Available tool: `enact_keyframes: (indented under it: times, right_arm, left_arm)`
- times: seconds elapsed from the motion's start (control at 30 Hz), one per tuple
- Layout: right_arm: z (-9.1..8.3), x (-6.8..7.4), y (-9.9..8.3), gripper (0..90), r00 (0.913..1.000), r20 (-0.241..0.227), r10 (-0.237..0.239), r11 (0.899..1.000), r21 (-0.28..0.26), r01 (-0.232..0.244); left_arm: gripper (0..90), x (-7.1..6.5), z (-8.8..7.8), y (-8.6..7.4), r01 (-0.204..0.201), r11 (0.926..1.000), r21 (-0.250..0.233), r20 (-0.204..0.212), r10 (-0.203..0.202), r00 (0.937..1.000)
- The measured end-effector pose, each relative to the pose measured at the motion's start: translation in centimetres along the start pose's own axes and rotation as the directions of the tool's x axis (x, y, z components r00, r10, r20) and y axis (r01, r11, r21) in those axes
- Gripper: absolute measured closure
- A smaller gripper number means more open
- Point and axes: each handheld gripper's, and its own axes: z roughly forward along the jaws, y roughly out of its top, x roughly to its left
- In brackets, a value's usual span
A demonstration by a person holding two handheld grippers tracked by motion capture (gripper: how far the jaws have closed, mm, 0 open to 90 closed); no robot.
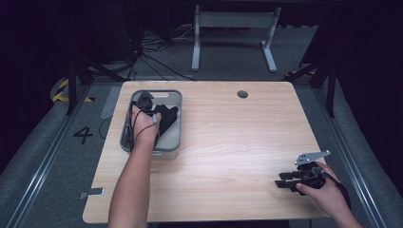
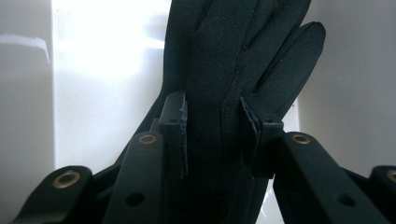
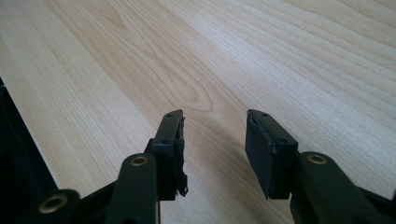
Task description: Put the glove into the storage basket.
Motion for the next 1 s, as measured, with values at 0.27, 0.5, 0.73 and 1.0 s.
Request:
enact_keyframes:
  times: [0.27, 0.5, 0.73, 1.0]
  right_arm:
    - [0.0, 0.0, 0.2, 57.4, 1.0000, -0.002, 0.000, 1.000, -0.008, 0.000]
    - [0.1, -0.4, 0.9, 56.4, 0.9999, 0.006, -0.014, 1.000, -0.025, 0.014]
    - [0.2, -1.7, 1.4, 56.3, 0.9995, 0.032, 0.000, 0.999, -0.035, 0.001]
    - [0.4, -2.0, 1.7, 56.3, 0.9994, 0.034, -0.001, 0.999, -0.034, 0.002]
  left_arm:
    - [41.8, -0.4, -1.5, -0.2, -0.072, 0.9954, -0.063, -0.014, 0.071, 0.9973]
    - [38.9, -0.7, -4.1, -1.2, -0.131, 0.9822, -0.135, -0.002, 0.132, 0.9913]
    - [38.9, -1.7, -6.7, -2.8, -0.180, 0.9650, -0.190, 0.037, 0.191, 0.9809]
    - [39.5, -3.0, -9.0, -4.8, -0.247, 0.9445, -0.217, 0.073, 0.267, 0.9608]
